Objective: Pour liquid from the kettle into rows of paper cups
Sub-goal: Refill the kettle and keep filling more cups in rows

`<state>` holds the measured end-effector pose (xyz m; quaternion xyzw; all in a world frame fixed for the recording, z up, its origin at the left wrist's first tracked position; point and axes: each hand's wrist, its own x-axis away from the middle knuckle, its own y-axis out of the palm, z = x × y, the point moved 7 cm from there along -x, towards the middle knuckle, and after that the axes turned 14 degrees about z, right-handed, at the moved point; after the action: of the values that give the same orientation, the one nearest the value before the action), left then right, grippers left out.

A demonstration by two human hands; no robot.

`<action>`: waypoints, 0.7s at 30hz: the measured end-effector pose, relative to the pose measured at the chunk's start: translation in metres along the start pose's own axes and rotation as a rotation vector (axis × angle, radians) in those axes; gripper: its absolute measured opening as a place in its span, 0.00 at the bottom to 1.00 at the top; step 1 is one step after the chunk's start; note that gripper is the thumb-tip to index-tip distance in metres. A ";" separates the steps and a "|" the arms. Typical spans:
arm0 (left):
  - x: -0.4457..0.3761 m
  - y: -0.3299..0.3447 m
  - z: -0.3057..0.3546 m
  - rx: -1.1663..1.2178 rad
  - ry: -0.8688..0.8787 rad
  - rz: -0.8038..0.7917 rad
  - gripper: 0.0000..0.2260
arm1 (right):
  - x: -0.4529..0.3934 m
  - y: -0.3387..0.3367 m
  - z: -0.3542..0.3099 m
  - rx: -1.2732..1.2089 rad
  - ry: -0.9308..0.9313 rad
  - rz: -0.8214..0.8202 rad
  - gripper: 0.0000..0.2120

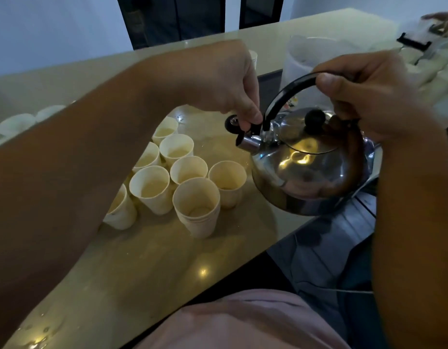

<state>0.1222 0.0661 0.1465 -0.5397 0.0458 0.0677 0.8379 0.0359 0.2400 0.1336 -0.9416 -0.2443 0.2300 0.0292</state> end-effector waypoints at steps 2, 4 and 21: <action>0.000 0.009 -0.003 -0.001 -0.014 -0.035 0.04 | 0.002 0.003 0.005 0.014 0.009 -0.035 0.14; 0.001 0.017 -0.005 0.016 -0.014 -0.077 0.04 | 0.003 0.005 0.010 0.023 0.033 -0.051 0.17; -0.003 0.042 -0.014 0.100 0.024 -0.177 0.05 | 0.003 0.011 0.016 0.102 0.064 -0.139 0.19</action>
<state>0.1123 0.0702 0.1036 -0.4997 0.0114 -0.0156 0.8660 0.0359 0.2304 0.1160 -0.9265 -0.2960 0.2091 0.1009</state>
